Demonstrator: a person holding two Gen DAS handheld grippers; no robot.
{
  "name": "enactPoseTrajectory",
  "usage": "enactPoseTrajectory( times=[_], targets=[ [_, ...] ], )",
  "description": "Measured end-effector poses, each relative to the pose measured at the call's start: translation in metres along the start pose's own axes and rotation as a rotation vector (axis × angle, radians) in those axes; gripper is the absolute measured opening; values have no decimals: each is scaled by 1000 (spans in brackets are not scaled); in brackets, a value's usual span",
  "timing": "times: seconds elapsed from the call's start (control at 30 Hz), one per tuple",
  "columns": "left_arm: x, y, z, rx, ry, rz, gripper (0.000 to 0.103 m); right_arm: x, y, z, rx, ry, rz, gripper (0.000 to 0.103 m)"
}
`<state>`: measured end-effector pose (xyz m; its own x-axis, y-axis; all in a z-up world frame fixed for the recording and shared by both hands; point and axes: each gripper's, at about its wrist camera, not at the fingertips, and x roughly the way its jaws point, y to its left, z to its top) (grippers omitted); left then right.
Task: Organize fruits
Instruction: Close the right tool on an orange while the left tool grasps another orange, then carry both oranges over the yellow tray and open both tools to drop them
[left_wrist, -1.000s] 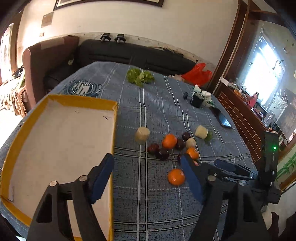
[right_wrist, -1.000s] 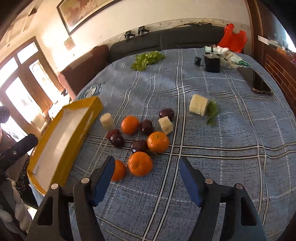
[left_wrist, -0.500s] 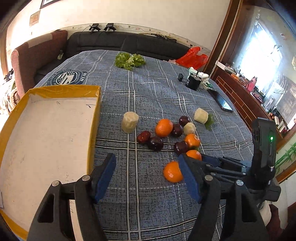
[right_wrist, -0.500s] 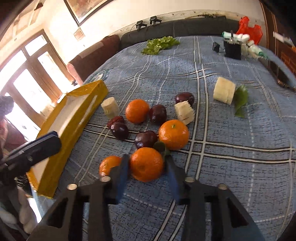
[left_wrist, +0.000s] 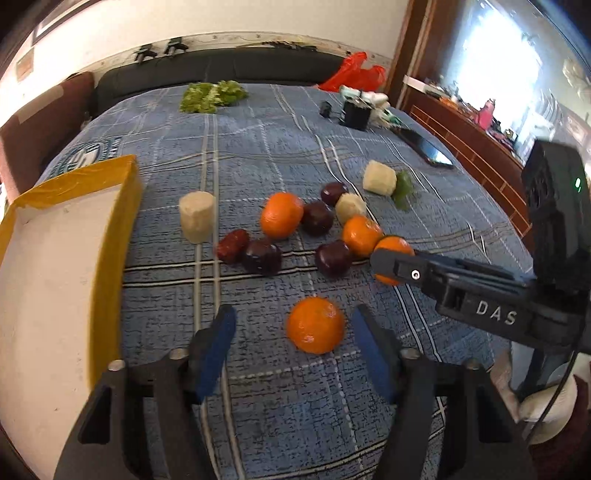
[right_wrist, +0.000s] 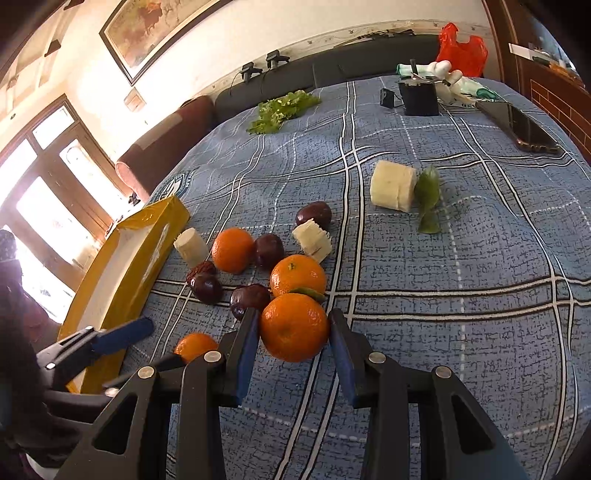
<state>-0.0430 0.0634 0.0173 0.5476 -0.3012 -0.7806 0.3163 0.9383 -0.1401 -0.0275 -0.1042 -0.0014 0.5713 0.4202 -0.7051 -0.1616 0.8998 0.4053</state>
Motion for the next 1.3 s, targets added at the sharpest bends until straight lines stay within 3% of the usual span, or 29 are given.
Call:
enactPoseTrajectory(
  times=[0.17,0.3,0.87,0.97,1.3],
  targets=[
    [17,-3,-2,13,45,-32,41,3,-2,-1,5,11,3,42],
    [17,-7,-2,26,34,-21,34,5,-2,-2,8,19,1,42],
    [-14,12,-13,-70,-16,27,33,5,7,-7,-33,29,-51,47],
    [-29,17,-17,-87,-38,35,34,-2,11,-13,-37,24,-73,40],
    [-81,55,-27,-184,-130,61,34,-38,60,-23,-109,-19,-48,41]
  ],
)
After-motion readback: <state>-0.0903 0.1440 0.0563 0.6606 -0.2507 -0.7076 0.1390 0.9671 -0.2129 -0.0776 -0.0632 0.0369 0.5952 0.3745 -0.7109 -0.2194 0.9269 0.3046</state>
